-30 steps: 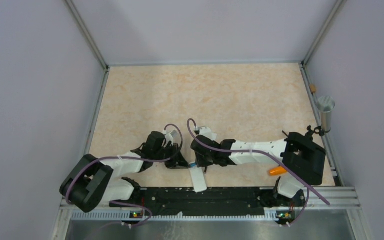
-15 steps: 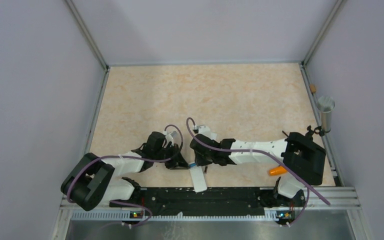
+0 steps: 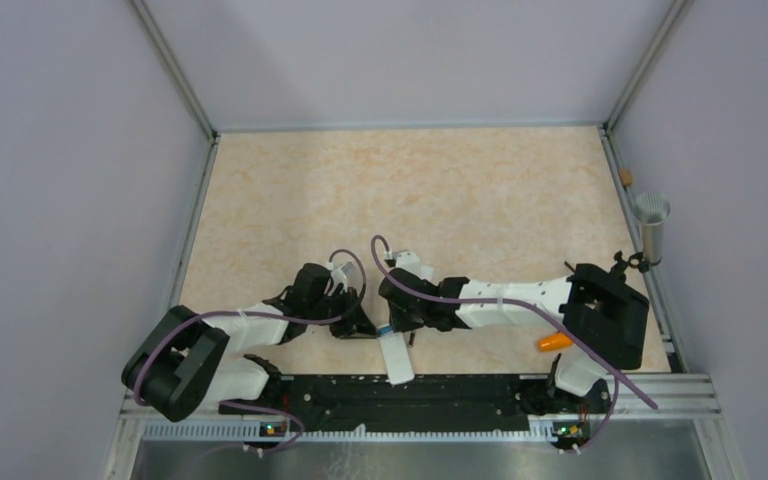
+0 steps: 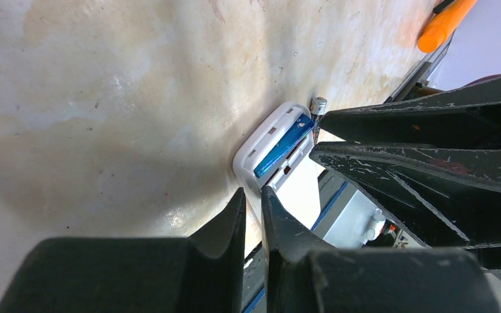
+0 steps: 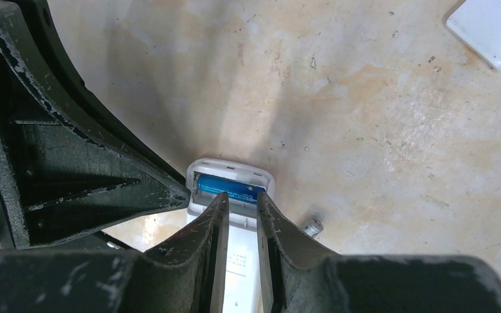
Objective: Load the batteries into the remote control
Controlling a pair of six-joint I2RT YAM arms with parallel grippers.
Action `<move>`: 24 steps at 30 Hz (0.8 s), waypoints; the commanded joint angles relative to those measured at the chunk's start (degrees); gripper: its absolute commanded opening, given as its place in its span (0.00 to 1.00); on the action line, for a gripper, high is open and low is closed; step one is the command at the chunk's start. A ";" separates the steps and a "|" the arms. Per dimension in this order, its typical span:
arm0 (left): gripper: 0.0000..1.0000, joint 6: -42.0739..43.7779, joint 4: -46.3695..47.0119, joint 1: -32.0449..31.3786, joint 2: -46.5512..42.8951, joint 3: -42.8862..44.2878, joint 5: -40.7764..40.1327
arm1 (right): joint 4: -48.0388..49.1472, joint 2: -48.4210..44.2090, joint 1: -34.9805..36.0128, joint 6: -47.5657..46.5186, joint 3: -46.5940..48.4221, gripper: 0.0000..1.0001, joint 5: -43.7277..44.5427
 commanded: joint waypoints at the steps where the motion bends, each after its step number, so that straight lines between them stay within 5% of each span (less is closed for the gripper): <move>1: 0.14 0.47 1.12 -0.24 -0.05 0.34 -0.09 | 0.32 0.72 0.66 0.25 2.07 0.21 1.10; 24: 0.14 0.06 1.56 -0.19 0.03 0.25 -0.18 | 0.92 2.08 0.67 1.01 1.06 0.18 -0.06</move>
